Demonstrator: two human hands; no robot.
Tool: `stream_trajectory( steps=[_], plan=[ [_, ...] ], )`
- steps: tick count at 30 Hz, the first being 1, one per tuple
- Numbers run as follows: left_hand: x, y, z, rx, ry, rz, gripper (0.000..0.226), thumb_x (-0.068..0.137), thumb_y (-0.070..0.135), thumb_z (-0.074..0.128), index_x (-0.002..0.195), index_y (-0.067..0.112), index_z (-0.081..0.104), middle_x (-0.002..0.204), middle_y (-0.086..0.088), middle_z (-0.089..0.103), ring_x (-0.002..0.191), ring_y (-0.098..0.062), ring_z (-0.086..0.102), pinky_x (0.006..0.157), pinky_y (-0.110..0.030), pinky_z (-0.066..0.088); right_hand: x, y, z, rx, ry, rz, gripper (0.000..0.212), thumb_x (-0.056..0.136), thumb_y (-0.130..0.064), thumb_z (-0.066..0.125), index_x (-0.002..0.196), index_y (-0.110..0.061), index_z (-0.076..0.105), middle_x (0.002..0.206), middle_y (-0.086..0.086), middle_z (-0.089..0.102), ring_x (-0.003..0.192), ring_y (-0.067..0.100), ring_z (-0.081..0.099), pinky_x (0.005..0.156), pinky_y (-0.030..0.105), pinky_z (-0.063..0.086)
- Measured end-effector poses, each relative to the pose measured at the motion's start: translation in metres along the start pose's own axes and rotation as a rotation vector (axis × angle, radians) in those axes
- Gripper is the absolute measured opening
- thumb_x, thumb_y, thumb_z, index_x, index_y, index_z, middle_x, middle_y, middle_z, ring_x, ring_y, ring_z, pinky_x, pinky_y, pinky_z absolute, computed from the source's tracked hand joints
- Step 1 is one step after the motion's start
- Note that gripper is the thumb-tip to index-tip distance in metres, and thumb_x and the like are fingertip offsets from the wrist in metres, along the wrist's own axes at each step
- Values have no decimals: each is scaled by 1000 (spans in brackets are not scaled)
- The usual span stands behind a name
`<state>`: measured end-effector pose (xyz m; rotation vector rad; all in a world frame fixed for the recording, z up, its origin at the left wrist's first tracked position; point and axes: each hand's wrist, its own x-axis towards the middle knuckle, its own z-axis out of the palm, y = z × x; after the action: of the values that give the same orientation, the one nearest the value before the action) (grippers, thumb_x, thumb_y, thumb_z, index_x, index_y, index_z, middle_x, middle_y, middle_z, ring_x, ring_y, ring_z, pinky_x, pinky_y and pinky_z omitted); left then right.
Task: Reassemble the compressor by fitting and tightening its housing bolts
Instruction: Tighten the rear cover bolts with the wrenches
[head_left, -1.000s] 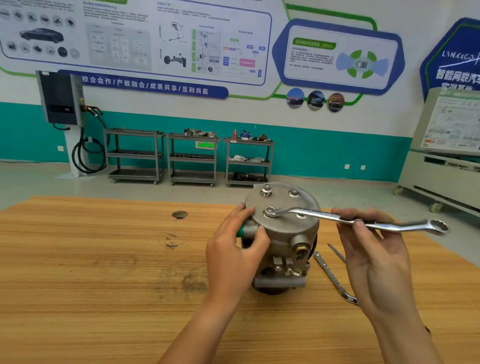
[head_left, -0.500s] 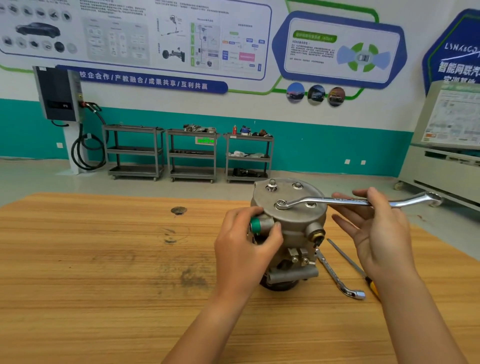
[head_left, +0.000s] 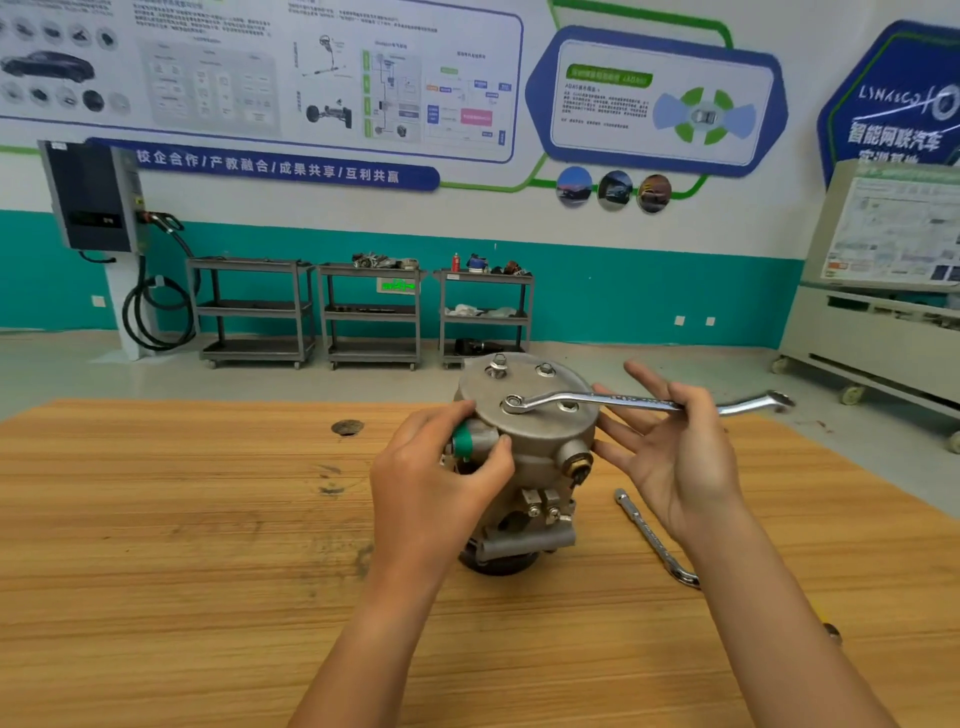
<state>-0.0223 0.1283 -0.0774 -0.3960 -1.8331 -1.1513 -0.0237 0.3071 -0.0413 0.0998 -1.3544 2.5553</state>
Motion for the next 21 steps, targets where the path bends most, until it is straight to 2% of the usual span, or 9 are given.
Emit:
stream_trajectory(
  steps=[5, 7, 10, 12, 14, 16, 18, 19, 21],
  plan=[
    [0, -11, -24, 23, 45, -95, 55, 71, 21, 73, 122, 7, 60, 99, 4, 56, 81, 2, 52, 76, 2, 35, -5, 16, 13, -147, -115, -22, 30, 98, -29, 34, 116, -25, 57, 103, 11, 72, 100, 22, 67, 90, 39, 47],
    [-1, -15, -30, -34, 64, -162, 55, 68, 26, 64, 120, 8, 61, 104, 2, 54, 89, 9, 50, 76, 3, 33, -5, 20, 21, -203, -153, -24, 31, 99, -31, 32, 118, -26, 56, 103, 10, 72, 103, 21, 66, 90, 37, 46],
    [-2, -21, -37, -99, 31, -229, 55, 67, 30, 59, 121, 16, 61, 125, 5, 51, 101, 12, 44, 85, 3, 33, -4, 22, 31, -200, -154, -22, 33, 98, -30, 33, 121, -23, 56, 103, 13, 71, 104, 22, 66, 86, 33, 48],
    [-3, -23, -40, -150, -10, -263, 54, 70, 33, 64, 123, 27, 56, 124, 14, 53, 109, 7, 49, 96, -15, 43, -4, 22, 31, -208, -138, -30, 33, 98, -31, 32, 117, -24, 58, 101, 12, 72, 102, 21, 66, 87, 33, 48],
    [-3, -21, -42, -128, -48, -254, 53, 75, 27, 72, 125, 30, 54, 118, 18, 57, 110, 1, 54, 96, -34, 49, -5, 23, 30, -227, -96, -59, 33, 100, -33, 30, 111, -24, 60, 98, 9, 73, 99, 19, 67, 88, 32, 47],
    [-1, -19, -40, -75, -83, -206, 55, 75, 21, 73, 128, 24, 55, 123, 9, 59, 115, -7, 54, 96, -39, 49, -5, 22, 29, -147, -8, -124, 32, 101, -35, 31, 104, -22, 60, 88, 6, 74, 91, 17, 69, 82, 30, 52],
    [2, -16, -35, -27, -97, -154, 57, 75, 21, 73, 129, 19, 55, 126, 1, 60, 115, -12, 56, 94, -41, 50, 0, 16, 31, 79, 67, -165, 29, 102, -32, 33, 99, -16, 58, 66, 2, 70, 69, 15, 70, 66, 27, 57],
    [3, -14, -32, -7, -98, -131, 57, 74, 23, 72, 129, 17, 56, 125, -1, 61, 113, -14, 58, 93, -41, 51, 5, 12, 33, 205, 98, -160, 28, 103, -29, 33, 96, -14, 56, 54, 0, 62, 54, 13, 65, 58, 24, 56],
    [4, -11, -28, 23, -102, -94, 57, 73, 25, 70, 128, 14, 57, 122, -5, 64, 109, -19, 61, 90, -42, 52, 16, 4, 38, 399, 147, -106, 29, 103, -22, 31, 88, -10, 53, 38, -4, 39, 32, 9, 43, 46, 19, 50]
  ],
)
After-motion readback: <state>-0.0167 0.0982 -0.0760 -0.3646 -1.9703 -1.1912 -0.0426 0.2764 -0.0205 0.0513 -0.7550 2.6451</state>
